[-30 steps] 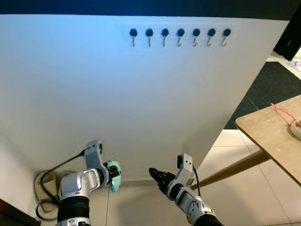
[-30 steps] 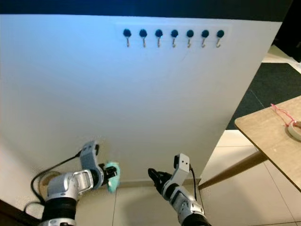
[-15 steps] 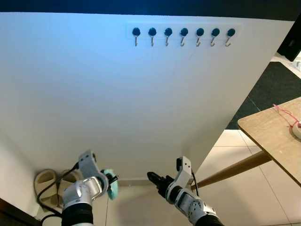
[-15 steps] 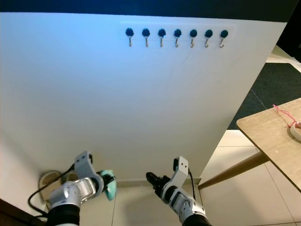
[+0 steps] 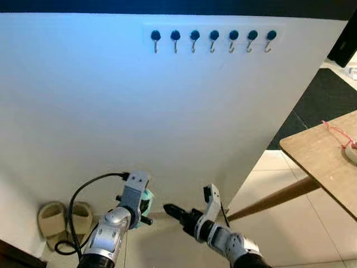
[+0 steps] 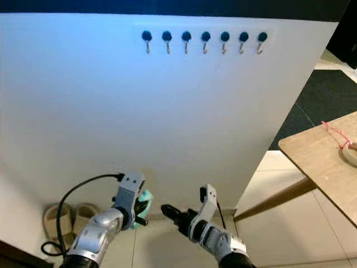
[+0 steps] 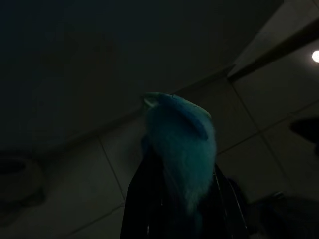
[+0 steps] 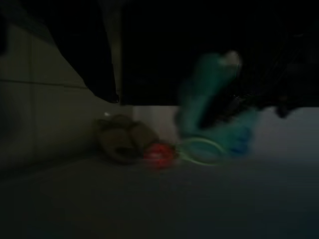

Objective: Hang keys on a hook

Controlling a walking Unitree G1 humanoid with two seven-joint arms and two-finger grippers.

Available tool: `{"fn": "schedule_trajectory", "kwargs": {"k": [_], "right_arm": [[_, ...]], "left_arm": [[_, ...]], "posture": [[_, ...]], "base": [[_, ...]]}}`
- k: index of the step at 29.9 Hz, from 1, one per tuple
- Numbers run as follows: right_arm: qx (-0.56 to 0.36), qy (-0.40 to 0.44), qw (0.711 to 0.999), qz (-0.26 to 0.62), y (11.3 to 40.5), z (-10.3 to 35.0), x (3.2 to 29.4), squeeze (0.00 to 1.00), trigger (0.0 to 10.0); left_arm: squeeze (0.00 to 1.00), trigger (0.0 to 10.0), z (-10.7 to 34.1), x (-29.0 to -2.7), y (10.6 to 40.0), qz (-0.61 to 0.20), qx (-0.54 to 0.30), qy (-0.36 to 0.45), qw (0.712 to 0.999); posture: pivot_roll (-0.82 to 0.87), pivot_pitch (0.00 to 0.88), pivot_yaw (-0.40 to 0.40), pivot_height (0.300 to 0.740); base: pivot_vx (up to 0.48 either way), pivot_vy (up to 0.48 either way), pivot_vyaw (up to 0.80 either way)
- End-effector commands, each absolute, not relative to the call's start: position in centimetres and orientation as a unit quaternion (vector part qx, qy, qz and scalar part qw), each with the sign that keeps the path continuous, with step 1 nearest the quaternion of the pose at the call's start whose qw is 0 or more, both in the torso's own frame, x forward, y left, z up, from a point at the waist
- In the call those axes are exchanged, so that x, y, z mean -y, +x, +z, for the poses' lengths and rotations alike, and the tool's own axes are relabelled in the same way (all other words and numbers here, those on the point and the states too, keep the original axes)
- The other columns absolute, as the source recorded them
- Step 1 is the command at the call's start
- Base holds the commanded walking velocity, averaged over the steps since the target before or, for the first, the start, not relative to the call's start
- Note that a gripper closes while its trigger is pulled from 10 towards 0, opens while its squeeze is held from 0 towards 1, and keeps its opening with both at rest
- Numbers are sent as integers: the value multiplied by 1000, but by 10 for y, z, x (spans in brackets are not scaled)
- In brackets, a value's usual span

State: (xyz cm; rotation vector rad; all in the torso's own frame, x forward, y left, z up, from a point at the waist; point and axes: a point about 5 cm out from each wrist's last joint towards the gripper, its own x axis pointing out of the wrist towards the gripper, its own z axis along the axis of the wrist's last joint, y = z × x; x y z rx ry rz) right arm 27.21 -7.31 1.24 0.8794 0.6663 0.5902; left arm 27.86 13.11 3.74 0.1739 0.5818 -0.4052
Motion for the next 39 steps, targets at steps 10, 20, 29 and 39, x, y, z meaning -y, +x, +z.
{"fn": "schedule_trajectory", "kwargs": {"k": [10, 20, 29, 39], "right_arm": [[-275, 481, 774, 306, 266, 23, 70, 1000, 10000], [-275, 498, 765, 300, 266, 25, 70, 0, 10000], [-267, 501, 770, 291, 270, 26, 72, 0, 10000], [-277, 492, 776, 280, 272, 24, 72, 0, 10000]], "left_arm": [[0, 10000, 38, -135, 274, -219, -260, 94, 936], [0, 10000, 43, -115, 264, -298, -245, 94, 918], [0, 10000, 48, -103, 250, -373, -234, 95, 893], [0, 10000, 56, -99, 251, -379, -219, 95, 894]], "posture": [[76, 116, -18, 740], [76, 106, -17, 740], [78, 101, -17, 740], [81, 107, -17, 740]], "base": [[0, 0, 0], [0, 0, 0], [0, 0, 0], [0, 0, 0]]}}
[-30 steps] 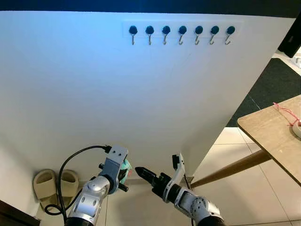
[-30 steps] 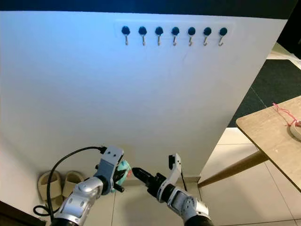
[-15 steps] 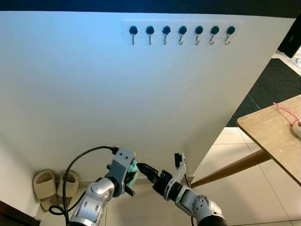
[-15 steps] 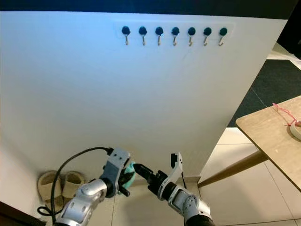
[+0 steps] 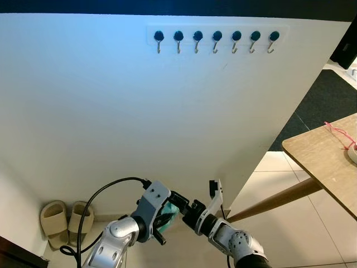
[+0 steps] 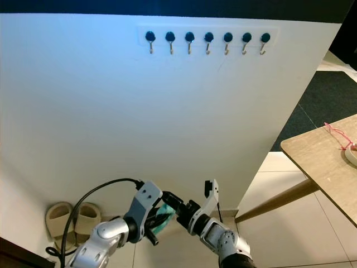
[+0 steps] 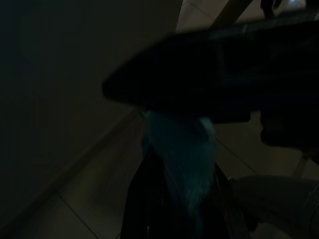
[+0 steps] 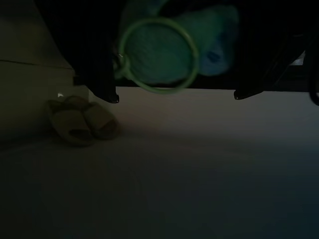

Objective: Hang keys on a hook

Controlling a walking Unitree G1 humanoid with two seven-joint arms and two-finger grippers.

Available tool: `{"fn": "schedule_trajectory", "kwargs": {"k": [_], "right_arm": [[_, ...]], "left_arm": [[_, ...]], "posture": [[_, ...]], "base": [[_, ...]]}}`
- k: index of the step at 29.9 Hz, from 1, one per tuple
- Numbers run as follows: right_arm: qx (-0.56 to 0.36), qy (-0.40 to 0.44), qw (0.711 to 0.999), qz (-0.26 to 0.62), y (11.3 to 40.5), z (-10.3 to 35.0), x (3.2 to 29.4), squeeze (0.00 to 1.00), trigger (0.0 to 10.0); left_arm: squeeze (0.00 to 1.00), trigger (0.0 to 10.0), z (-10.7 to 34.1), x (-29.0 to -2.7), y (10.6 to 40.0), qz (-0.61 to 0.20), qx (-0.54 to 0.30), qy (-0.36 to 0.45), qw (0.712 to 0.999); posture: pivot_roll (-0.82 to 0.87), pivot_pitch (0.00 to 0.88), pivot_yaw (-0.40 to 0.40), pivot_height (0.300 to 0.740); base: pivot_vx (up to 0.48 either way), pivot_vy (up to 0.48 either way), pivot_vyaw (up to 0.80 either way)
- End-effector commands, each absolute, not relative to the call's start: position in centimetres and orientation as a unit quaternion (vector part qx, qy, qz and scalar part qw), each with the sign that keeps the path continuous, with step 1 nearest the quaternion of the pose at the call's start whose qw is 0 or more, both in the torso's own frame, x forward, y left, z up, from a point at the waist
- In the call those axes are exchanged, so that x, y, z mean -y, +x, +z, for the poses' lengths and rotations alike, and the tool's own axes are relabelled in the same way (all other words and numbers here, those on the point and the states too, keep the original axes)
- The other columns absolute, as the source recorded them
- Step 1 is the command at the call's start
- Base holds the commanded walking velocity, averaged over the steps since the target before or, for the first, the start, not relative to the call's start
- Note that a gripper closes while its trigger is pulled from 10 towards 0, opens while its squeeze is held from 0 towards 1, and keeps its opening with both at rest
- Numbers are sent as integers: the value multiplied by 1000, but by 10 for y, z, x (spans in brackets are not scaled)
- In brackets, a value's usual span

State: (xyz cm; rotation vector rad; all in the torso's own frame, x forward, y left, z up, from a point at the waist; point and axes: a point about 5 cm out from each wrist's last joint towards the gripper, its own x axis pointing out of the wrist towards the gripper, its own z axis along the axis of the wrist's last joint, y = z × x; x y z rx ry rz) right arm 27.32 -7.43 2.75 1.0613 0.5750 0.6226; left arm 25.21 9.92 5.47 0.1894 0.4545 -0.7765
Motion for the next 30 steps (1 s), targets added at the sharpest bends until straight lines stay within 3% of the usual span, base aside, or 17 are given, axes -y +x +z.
{"fn": "schedule_trajectory", "kwargs": {"k": [1, 27, 28, 29, 30], "right_arm": [[-285, 486, 778, 278, 270, 22, 72, 0, 10000], [-307, 478, 779, 267, 269, 17, 71, 0, 9725], [-307, 480, 778, 266, 269, 16, 71, 0, 3725], [-307, 481, 777, 265, 269, 16, 71, 0, 1255], [-307, 483, 777, 263, 269, 16, 71, 0, 0]], "left_arm": [[0, 10000, 58, -99, 252, -377, -216, 94, 896], [0, 10000, 76, -78, 255, -413, -181, 92, 888], [0, 10000, 77, -77, 254, -415, -180, 93, 887], [0, 10000, 77, -76, 254, -416, -179, 93, 886], [0, 10000, 78, -75, 254, -417, -179, 93, 886]], "posture": [[81, 108, -17, 740], [81, 115, -18, 740], [81, 115, -17, 740], [81, 115, -17, 740], [81, 115, -16, 740]], "base": [[0, 0, 0], [0, 0, 0], [0, 0, 0], [0, 0, 0], [0, 0, 0]]}}
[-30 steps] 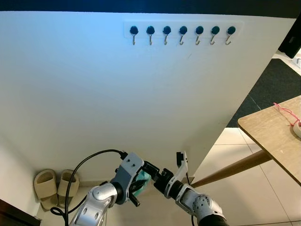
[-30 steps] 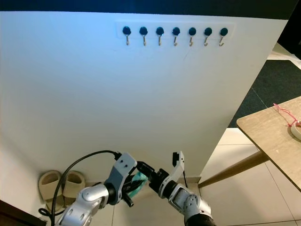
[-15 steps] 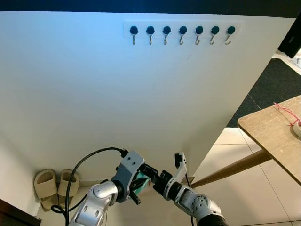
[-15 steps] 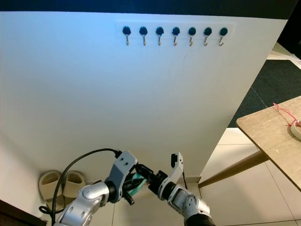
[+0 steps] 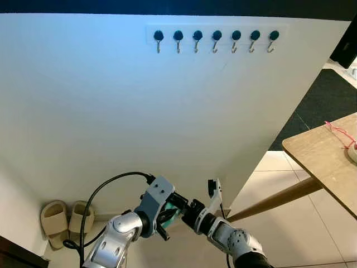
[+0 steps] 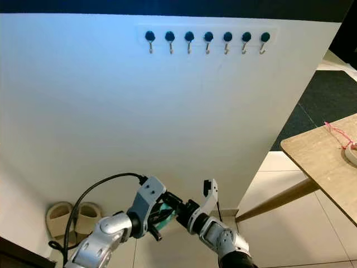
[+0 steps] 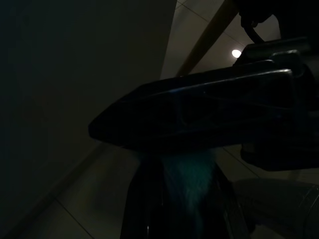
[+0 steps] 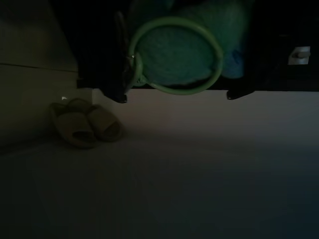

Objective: Hang keys on a hook

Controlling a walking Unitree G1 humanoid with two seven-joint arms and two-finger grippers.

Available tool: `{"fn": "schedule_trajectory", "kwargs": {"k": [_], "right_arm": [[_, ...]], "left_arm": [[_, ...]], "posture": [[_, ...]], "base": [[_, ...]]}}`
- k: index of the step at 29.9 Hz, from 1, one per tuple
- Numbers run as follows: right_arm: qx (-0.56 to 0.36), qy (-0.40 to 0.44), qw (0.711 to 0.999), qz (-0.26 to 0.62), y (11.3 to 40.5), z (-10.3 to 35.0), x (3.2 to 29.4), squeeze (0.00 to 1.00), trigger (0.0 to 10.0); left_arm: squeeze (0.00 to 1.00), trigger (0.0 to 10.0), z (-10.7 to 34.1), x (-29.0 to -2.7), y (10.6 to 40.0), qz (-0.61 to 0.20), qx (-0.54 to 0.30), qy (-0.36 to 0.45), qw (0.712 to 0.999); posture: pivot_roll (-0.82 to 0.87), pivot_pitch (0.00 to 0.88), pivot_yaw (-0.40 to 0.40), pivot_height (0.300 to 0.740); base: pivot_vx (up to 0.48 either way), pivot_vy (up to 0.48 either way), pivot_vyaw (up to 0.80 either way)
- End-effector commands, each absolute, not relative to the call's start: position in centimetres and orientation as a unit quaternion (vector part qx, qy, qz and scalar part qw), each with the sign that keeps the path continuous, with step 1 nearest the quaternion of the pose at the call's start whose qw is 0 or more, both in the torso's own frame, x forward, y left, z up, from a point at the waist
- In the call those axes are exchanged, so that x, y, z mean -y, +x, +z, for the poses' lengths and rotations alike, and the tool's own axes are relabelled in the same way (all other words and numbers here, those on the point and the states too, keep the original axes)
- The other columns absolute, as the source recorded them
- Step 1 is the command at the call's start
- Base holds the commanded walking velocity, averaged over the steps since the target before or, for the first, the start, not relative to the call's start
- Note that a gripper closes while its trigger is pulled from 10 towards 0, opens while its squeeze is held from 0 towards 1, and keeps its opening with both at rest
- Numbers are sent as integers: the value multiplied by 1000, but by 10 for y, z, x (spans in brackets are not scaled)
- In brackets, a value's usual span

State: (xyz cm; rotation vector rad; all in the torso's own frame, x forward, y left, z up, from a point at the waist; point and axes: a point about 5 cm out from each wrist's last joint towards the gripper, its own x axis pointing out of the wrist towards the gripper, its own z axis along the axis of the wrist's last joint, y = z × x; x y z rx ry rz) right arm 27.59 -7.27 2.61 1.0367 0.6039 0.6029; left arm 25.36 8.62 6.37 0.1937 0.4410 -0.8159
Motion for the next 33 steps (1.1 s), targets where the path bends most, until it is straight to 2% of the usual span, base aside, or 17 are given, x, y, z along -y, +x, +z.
{"fn": "schedule_trajectory", "kwargs": {"k": [1, 16, 17, 19, 20, 28, 29, 30, 33], "right_arm": [[-307, 484, 776, 263, 269, 16, 72, 0, 0], [-306, 487, 774, 265, 268, 15, 72, 0, 0], [-305, 487, 774, 265, 268, 15, 72, 0, 0], [-305, 487, 774, 265, 268, 15, 72, 0, 0], [-305, 487, 774, 266, 268, 15, 72, 0, 0], [-304, 489, 773, 265, 268, 16, 71, 0, 0], [-301, 490, 775, 263, 269, 16, 72, 0, 0], [-299, 490, 777, 260, 270, 16, 72, 0, 0], [-288, 486, 788, 243, 274, 16, 77, 0, 0]], "left_arm": [[0, 10000, 78, -75, 254, -418, -178, 93, 886], [0, 10000, 80, -74, 257, -418, -174, 104, 886], [690, 10000, 80, -74, 257, -417, -172, 107, 886], [690, 10000, 80, -74, 258, -416, -171, 108, 887], [1000, 10000, 80, -74, 258, -413, -172, 105, 888], [1000, 10000, 81, -77, 260, -408, -171, 108, 890], [55, 10000, 80, -79, 260, -407, -174, 112, 890], [0, 10000, 78, -81, 259, -406, -178, 116, 889], [0, 10000, 73, -90, 257, -403, -193, 130, 885]], "posture": [[81, 115, -16, 740], [83, 115, -15, 740], [83, 115, -16, 740], [83, 115, -16, 740], [83, 116, -16, 740], [85, 115, -16, 740], [86, 113, -14, 740], [86, 113, -14, 740], [86, 113, -14, 740]], "base": [[0, 0, 0], [0, 0, 0], [0, 0, 0], [0, 0, 0], [0, 0, 0], [0, 0, 0], [0, 0, 0], [0, 0, 0], [0, 0, 0]]}}
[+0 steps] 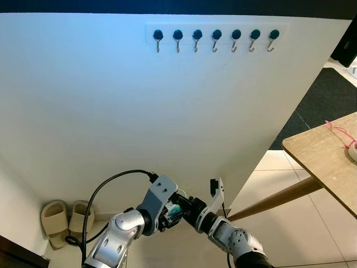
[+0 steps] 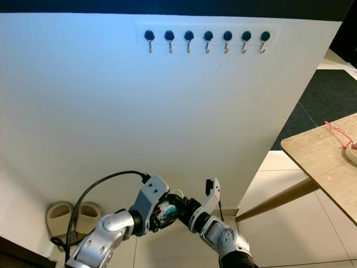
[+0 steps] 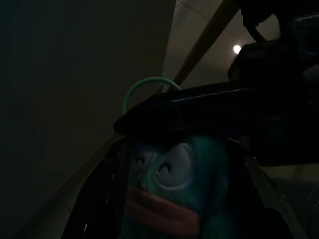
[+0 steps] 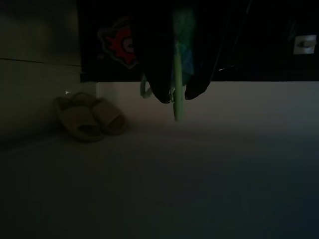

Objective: Hang keys on a hook

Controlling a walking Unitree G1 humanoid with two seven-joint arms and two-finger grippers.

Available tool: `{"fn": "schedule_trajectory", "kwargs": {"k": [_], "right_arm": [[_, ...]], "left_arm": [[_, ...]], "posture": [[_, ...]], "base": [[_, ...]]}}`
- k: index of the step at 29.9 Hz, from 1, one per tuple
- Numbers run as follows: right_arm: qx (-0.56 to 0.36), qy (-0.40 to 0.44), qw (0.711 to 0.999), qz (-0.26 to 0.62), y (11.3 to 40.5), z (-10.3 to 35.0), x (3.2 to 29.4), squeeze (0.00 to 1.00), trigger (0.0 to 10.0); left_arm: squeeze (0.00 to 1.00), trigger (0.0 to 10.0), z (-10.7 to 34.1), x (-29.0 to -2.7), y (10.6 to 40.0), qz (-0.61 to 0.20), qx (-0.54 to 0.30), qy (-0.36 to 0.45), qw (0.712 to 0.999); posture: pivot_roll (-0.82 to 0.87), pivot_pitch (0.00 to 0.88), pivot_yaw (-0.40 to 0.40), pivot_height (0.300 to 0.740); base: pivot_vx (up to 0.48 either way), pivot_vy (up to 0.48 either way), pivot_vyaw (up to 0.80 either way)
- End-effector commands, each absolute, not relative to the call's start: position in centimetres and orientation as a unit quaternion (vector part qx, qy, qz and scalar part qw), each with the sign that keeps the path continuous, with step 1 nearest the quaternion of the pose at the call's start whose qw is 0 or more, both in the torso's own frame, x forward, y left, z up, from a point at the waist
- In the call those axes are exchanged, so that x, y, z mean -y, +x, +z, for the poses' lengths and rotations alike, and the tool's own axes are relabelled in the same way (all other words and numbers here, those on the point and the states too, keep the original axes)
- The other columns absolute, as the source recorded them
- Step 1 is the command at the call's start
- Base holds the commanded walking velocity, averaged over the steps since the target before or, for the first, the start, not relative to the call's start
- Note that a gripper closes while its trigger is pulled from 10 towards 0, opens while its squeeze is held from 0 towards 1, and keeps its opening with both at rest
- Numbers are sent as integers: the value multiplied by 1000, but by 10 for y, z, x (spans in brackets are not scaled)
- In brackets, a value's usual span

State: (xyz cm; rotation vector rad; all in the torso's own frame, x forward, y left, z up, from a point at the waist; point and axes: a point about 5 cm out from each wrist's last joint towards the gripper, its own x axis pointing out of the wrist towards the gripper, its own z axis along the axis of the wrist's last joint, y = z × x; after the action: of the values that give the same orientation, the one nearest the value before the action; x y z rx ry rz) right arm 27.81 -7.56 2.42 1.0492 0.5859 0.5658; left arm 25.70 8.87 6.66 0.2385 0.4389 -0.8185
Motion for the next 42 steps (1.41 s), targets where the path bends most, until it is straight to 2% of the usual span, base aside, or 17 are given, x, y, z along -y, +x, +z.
{"fn": "schedule_trajectory", "kwargs": {"k": [1, 6, 10, 11, 12, 17, 20, 22, 25, 26, 29, 35, 37, 38, 42], "right_arm": [[-288, 486, 788, 243, 274, 16, 77, 0, 0], [-256, 480, 818, 188, 286, 18, 100, 0, 0], [-242, 467, 835, 159, 293, 20, 112, 0, 0], [-232, 434, 861, 125, 299, 21, 124, 0, 0], [-226, 417, 873, 108, 301, 21, 130, 0, 0], [-217, 389, 892, 75, 305, 22, 142, 0, 0], [-199, 243, 947, 70, 313, 31, 158, 0, 0], [-191, 177, 961, 91, 315, 37, 157, 0, 0], [-179, 124, 969, 118, 318, 43, 154, 0, 0], [-158, 80, 974, 139, 322, 53, 149, 0, 0], [-133, 50, 978, 151, 326, 63, 146, 0, 0], [-14, 19, 987, 159, 342, 106, 138, 0, 0], [-14, 19, 987, 159, 342, 106, 138, 0, 0], [32, 8, 986, 163, 346, 124, 134, 0, 0], [81, -4, 982, 169, 350, 145, 129, 0, 0]], "left_arm": [[0, 10000, 73, -90, 257, -403, -193, 130, 885], [0, 10000, 62, -116, 254, -383, -226, 162, 881], [0, 10000, 60, -125, 254, -373, -233, 167, 882], [0, 10000, 60, -131, 255, -362, -234, 169, 886], [0, 10000, 61, -134, 256, -356, -233, 169, 889], [0, 10000, 61, -139, 257, -347, -233, 168, 893], [0, 10000, 56, -145, 255, -341, -241, 178, 891], [0, 10000, 54, -146, 253, -342, -244, 182, 889], [0, 10000, 51, -145, 251, -345, -246, 184, 887], [0, 10000, 50, -140, 249, -349, -244, 180, 887], [0, 10000, 50, -136, 247, -351, -240, 172, 888], [0, 10000, 51, -126, 244, -353, -225, 153, 895], [0, 10000, 51, -126, 244, -353, -225, 153, 895], [0, 10000, 53, -123, 245, -352, -216, 144, 900], [0, 10000, 58, -120, 247, -349, -203, 134, 905]], "posture": [[86, 113, -14, 740], [87, 111, -14, 740], [88, 112, -15, 740], [89, 111, -16, 740], [89, 111, -16, 740], [89, 111, -16, 740], [86, 107, -14, 740], [81, 104, -12, 740], [78, 102, -10, 740], [77, 102, -11, 740], [74, 98, -11, 740], [71, 89, -14, 740], [71, 89, -14, 740], [71, 87, -16, 740], [70, 89, -19, 740]], "base": [[0, 0, 0], [0, 0, 0], [0, 0, 0], [0, 0, 0], [0, 0, 0], [0, 0, 0], [0, 0, 0], [0, 0, 0], [0, 0, 0], [0, 0, 0], [0, 0, 0], [0, 0, 0], [0, 0, 0], [0, 0, 0], [0, 0, 0]]}}
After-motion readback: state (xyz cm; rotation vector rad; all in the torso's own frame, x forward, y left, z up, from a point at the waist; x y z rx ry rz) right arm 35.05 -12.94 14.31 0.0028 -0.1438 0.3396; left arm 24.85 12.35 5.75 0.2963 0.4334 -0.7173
